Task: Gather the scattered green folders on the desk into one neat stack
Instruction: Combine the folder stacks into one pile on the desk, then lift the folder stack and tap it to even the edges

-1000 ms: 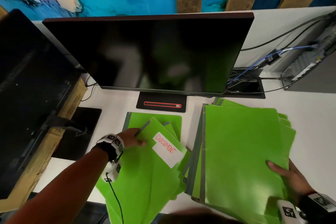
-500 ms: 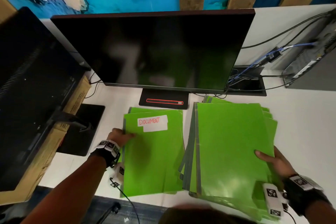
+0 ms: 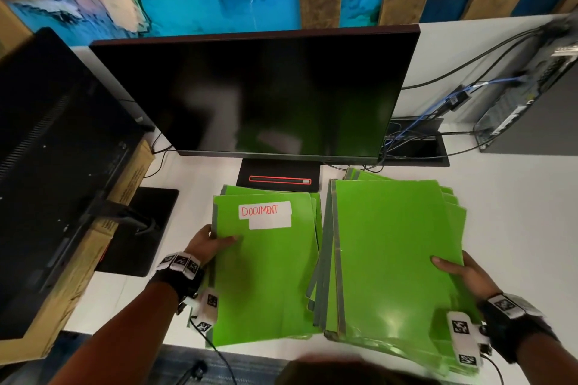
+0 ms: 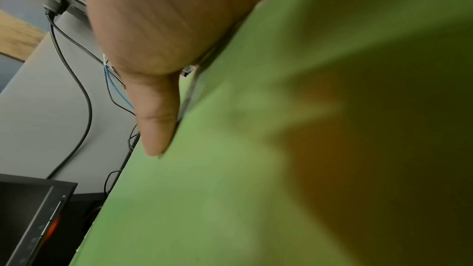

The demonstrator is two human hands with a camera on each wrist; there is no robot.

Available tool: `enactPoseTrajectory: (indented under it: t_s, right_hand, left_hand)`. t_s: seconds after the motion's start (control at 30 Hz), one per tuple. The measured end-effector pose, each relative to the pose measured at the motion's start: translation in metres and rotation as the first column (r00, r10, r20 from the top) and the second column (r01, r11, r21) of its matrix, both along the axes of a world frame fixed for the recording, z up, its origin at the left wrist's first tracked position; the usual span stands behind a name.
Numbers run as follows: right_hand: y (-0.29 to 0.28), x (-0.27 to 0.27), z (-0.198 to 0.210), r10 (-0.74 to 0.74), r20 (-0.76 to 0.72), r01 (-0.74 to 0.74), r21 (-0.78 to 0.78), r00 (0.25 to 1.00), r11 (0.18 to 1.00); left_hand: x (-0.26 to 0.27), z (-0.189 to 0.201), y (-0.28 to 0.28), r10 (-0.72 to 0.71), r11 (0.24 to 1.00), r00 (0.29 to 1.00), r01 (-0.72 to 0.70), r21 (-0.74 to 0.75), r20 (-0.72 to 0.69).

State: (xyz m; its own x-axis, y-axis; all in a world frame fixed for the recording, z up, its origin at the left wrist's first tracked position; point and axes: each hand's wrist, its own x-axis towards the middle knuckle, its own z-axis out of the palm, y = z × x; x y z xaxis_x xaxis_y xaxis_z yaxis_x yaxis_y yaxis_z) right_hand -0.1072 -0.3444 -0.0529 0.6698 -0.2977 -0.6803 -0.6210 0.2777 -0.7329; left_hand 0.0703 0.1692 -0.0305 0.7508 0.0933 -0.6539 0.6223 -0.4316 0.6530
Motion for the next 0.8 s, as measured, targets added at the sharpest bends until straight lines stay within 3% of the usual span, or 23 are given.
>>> enactPoseTrajectory:
  t_s: [0.23,0.4,0.53,0.63,0.8]
  right_hand:
    - [0.004,0.001,-0.003,-0.05,-0.021,0.05,0.046,0.999,0.998]
    - [0.008,0.003,0.008,-0.065,-0.016,0.066,0.056,0.998,0.996]
    - [0.006,0.001,0.004,-0.039,-0.014,0.039,0.055,0.999,0.998]
    - [0.006,0.0,0.006,-0.055,0.004,0.054,0.062,0.998,0.997]
    - [0.007,-0.001,0.008,0.005,0.026,-0.007,0.061,1.0,0.998]
  left_hand:
    - [-0.019,0.053,-0.003,0.161,0.959,0.962,-0.1,-0.265,0.222]
    - [-0.002,0.125,0.008,0.093,0.952,0.919,0.031,-0.304,0.383]
    - [0.009,0.162,-0.046,0.017,0.895,0.887,0.192,-0.402,0.462]
    - [0.008,0.154,-0.109,-0.052,0.849,0.876,0.292,-0.441,0.48]
    - [-0.021,0.083,-0.198,-0.157,0.828,0.906,0.338,-0.448,0.393]
